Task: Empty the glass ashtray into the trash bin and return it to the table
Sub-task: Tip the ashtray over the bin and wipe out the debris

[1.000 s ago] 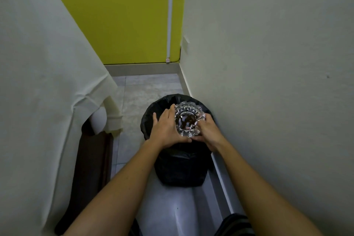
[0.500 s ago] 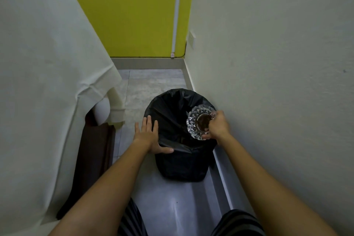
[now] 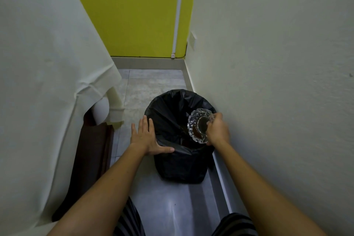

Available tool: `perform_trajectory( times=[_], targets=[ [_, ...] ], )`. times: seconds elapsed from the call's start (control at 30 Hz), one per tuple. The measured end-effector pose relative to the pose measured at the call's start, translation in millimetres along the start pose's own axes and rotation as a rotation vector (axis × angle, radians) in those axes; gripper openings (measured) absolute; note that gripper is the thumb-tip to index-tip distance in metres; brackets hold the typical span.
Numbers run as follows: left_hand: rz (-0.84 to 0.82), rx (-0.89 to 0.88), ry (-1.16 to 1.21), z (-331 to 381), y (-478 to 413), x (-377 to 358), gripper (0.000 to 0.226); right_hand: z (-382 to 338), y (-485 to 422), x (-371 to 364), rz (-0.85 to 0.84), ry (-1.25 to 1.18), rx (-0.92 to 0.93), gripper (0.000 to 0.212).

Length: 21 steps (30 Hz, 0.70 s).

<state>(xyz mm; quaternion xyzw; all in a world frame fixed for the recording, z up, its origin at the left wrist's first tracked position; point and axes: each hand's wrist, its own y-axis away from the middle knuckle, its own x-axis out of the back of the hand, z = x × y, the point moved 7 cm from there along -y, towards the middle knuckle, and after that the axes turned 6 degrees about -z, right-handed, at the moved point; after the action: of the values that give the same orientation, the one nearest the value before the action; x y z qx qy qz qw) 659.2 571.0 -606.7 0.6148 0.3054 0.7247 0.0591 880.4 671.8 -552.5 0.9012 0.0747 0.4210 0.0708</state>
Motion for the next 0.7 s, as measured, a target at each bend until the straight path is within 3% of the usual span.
perform_trajectory(
  times=[0.27,0.4,0.53,0.6,0.7],
  targets=[
    [0.027,0.010,0.001,7.6,-2.8,1.1,0.146,-15.8,-1.2,4.3,0.018,0.042,0.208,0.026],
    [0.020,0.012,0.031,6.5,-2.8,0.4,0.148,-32.4,14.5,-1.4,0.051,0.381,0.517,0.015],
    [0.022,0.032,0.065,7.4,-2.1,-1.2,0.151,-34.6,43.7,-16.8,0.207,0.672,0.857,0.027],
    [0.029,0.043,0.078,9.6,-3.3,1.1,0.152,-26.8,54.9,-31.0,0.286,0.819,1.014,0.021],
    [0.028,0.047,0.075,12.4,-4.2,3.0,0.152,-24.9,60.0,-39.6,0.342,0.901,1.137,0.013]
  ],
)
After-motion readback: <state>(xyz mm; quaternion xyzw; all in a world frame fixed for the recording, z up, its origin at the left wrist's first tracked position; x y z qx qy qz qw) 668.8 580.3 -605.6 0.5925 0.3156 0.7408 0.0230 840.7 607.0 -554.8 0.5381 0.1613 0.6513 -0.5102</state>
